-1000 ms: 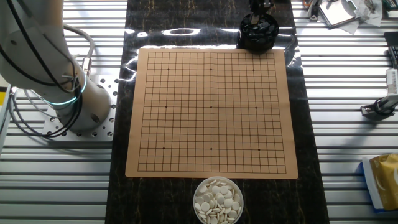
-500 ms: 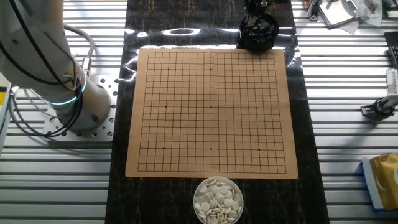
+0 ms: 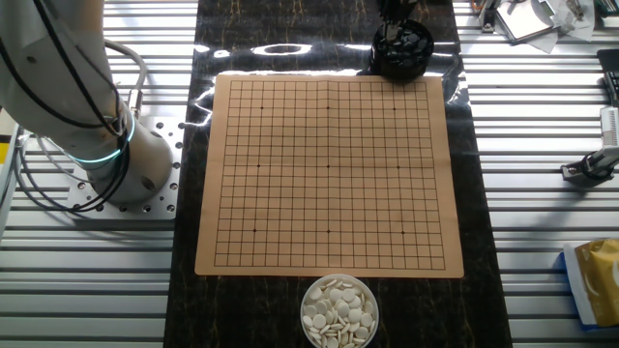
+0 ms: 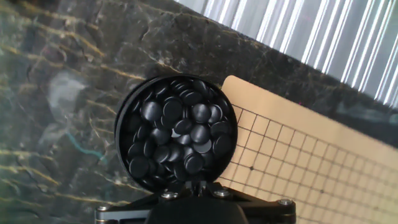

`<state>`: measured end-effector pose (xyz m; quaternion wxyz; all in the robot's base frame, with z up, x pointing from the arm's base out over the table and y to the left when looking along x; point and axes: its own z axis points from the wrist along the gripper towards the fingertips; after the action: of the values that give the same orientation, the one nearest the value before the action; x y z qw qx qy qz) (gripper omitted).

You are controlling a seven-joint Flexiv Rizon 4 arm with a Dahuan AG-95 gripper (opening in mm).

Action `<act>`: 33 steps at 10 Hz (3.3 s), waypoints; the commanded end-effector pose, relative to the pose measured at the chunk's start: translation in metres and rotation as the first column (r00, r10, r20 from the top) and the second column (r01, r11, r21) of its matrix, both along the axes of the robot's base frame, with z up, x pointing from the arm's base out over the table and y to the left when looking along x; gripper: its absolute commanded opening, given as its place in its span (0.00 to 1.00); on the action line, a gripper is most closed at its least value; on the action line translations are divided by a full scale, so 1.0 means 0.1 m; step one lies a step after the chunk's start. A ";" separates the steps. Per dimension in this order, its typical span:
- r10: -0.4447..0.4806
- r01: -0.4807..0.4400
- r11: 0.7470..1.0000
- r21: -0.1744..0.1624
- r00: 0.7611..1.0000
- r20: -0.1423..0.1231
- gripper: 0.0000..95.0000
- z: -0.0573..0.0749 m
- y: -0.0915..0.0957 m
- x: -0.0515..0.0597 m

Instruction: Play the first move as black on the 3-4 point in the upper right corner of the Go board

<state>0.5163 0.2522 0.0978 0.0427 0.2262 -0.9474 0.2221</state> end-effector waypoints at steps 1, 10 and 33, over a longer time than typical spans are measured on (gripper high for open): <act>0.033 -0.033 0.999 0.001 0.999 0.007 0.00 0.01 -0.03 -0.01; -0.124 0.122 0.985 0.122 0.992 0.008 0.00 0.01 -0.03 -0.01; -0.081 0.081 0.997 -0.002 0.996 -0.048 0.00 -0.03 -0.91 -0.41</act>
<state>0.4730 0.1597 0.0964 0.0674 0.1928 -0.9568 0.2070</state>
